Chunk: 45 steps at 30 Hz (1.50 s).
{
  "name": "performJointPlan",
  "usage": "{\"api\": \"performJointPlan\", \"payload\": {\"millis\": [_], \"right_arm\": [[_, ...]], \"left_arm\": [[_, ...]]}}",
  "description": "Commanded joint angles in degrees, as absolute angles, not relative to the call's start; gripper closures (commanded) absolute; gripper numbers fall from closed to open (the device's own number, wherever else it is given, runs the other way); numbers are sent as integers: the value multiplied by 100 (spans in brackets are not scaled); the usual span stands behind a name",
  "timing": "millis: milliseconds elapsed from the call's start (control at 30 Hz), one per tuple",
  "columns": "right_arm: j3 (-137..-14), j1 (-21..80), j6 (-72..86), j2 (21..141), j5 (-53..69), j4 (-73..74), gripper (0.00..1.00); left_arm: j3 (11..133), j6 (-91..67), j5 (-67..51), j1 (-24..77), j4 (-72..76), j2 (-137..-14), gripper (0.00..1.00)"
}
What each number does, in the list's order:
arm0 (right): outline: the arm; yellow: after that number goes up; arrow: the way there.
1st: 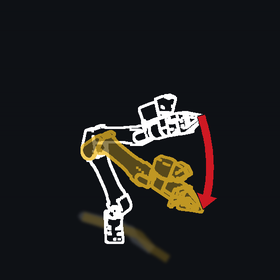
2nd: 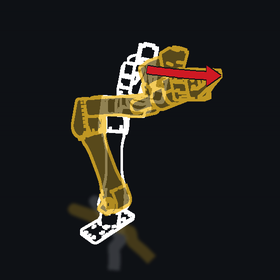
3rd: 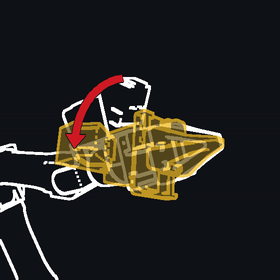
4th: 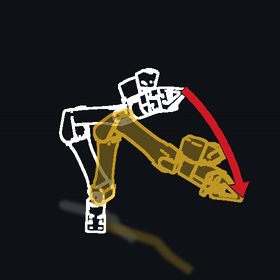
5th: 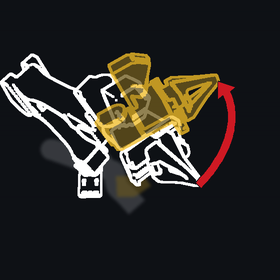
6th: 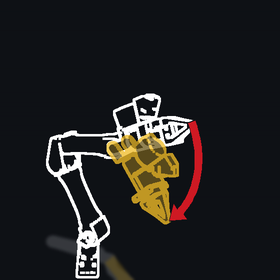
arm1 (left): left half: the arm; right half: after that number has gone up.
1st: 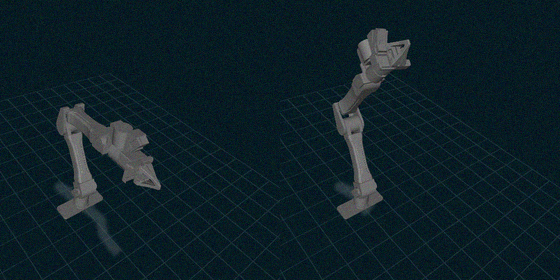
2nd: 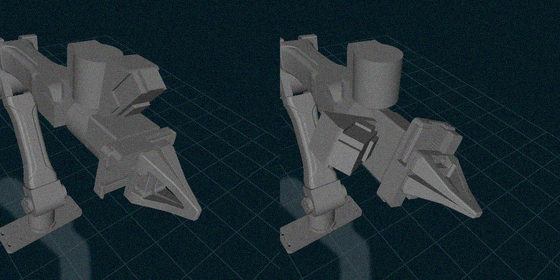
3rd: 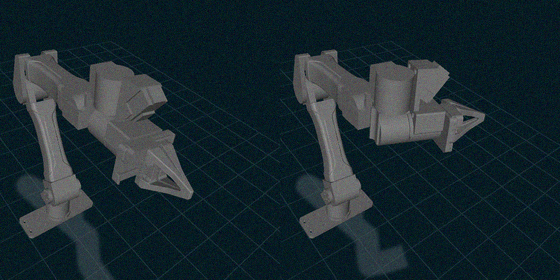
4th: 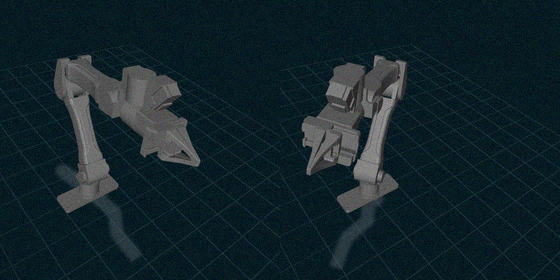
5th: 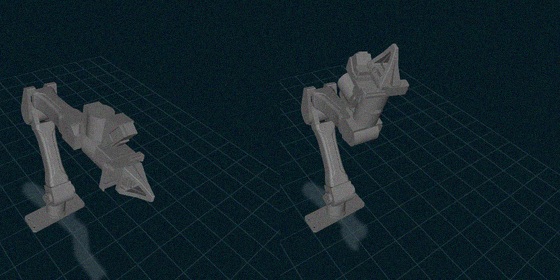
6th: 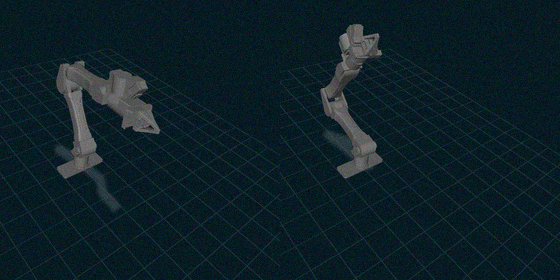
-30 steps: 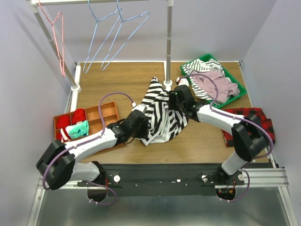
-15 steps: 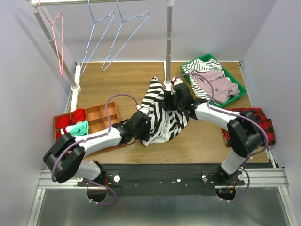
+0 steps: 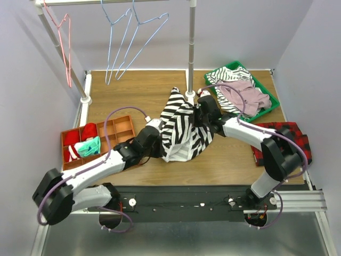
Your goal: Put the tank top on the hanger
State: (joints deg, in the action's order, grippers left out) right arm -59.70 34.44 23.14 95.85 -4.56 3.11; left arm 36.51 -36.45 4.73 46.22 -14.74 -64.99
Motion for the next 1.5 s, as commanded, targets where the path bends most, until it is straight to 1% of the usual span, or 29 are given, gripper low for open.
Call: {"api": "performJointPlan", "payload": {"millis": [0, 133, 267, 300, 333, 367, 400, 433, 500, 567, 633, 700, 767, 800, 833, 867, 900, 967, 1000, 1033, 1067, 1133, 1167, 1233, 1267, 1300, 1400, 1433, 1467], "right_arm": [[-5959, 3463, 2531, 8501, -1203, 843, 99], [-6362, 3463, 2514, 7334, -1643, 1204, 99], [-7204, 3454, 2514, 6620, -2082, 1406, 99], [-7442, 3454, 2488, 6557, -2118, 1424, 99], [-7992, 3454, 2418, 6531, -2144, 1441, 99], [-8285, 3454, 2286, 6565, -2275, 1537, 99], [-8575, 3454, 2198, 6618, -2337, 1599, 99], [-9231, 3454, 2110, 6696, -2407, 1678, 99], [-9875, 3454, 1873, 6976, -2496, 1959, 99], [-10595, 3463, 1793, 7153, -2453, 2248, 99], [-10818, 3454, 1793, 7347, -2400, 2399, 99], [-10794, 3454, 1819, 7409, -2391, 2610, 99], [-10391, 3454, 1880, 7260, -2408, 2541, 99], [-9849, 3454, 1924, 7199, -2521, 2497, 99], [-9583, 3454, 1968, 7111, -2583, 2487, 99], [-9319, 3463, 2021, 7006, -2593, 2461, 98], [-8820, 3454, 2039, 6979, -2575, 2487, 96], [-8379, 3454, 2231, 6952, -2593, 2758, 96], [-8132, 3463, 2285, 6900, -2488, 2768, 97], [-7599, 3454, 2337, 6839, -2444, 2769, 98], [-7359, 3454, 2416, 6760, -2400, 2742, 98], [-6867, 3463, 2487, 6619, -2373, 2760, 95], [-6795, 3454, 2609, 6618, -2390, 2899, 94], [-6619, 3454, 2663, 6697, -2190, 2971, 86], [-6340, 3454, 2654, 6723, -2006, 2840, 80], [-6224, 3454, 2689, 6758, -1778, 2769, 66], [-5847, 3463, 2821, 6829, -1390, 2559, 53], [-5758, 3463, 2882, 6759, -1354, 2453, 43], [-5705, 3454, 2900, 6707, -1293, 2243, 40]], "left_arm": [[4076, -4069, 1273, 4632, -2108, -5600, 100], [4823, -3991, 1617, 4614, -2312, -4915, 100], [5930, -3587, 1644, 4614, -1664, -4965, 100], [6550, -3482, 1661, 4614, -1565, -5062, 100], [6905, -3367, 1539, 4614, -1495, -5315, 100], [7265, -3183, 1451, 4623, -1407, -5465, 100], [7965, -3086, 1363, 4614, -1406, -5615, 100], [8285, -3015, 1223, 4632, -1371, -5886, 100], [9065, -2848, 1152, 4641, -1327, -6125, 100], [9455, -2769, 1195, 4641, -1414, -6406, 100], [9755, -2672, 1318, 4641, -1537, -6591, 100], [9625, -2637, 1536, 4641, -1652, -6636, 100], [9344, -2672, 1722, 4641, -1731, -6592, 100], [8969, -2707, 1905, 4623, -1749, -6574, 100], [8756, -2794, 1986, 4623, -1766, -6505, 100], [8519, -2882, 2047, 4614, -1767, -6452, 100], [7977, -2961, 2083, 4588, -1732, -6399, 100], [7438, -3137, 1978, 4518, -1522, -6214, 100], [6974, -3190, 1960, 4509, -1468, -6170, 100], [6770, -3234, 1882, 4483, -1424, -6126, 100], [6611, -3295, 1872, 4474, -1433, -6117, 100], [6180, -3375, 1863, 4465, -1450, -6152, 100], [6022, -3471, 1828, 4456, -1372, -6161, 100], [5644, -3577, 1793, 4447, -1336, -6231, 100], [5503, -3647, 1767, 4447, -1284, -6258, 100], [5224, -3769, 1741, 4447, -1222, -6275, 100], [4809, -3893, 1478, 4439, -932, -6354, 100], [4782, -3876, 1424, 4438, -897, -6372, 97], [4773, -3850, 1398, 4438, -905, -6381, 90]]}}
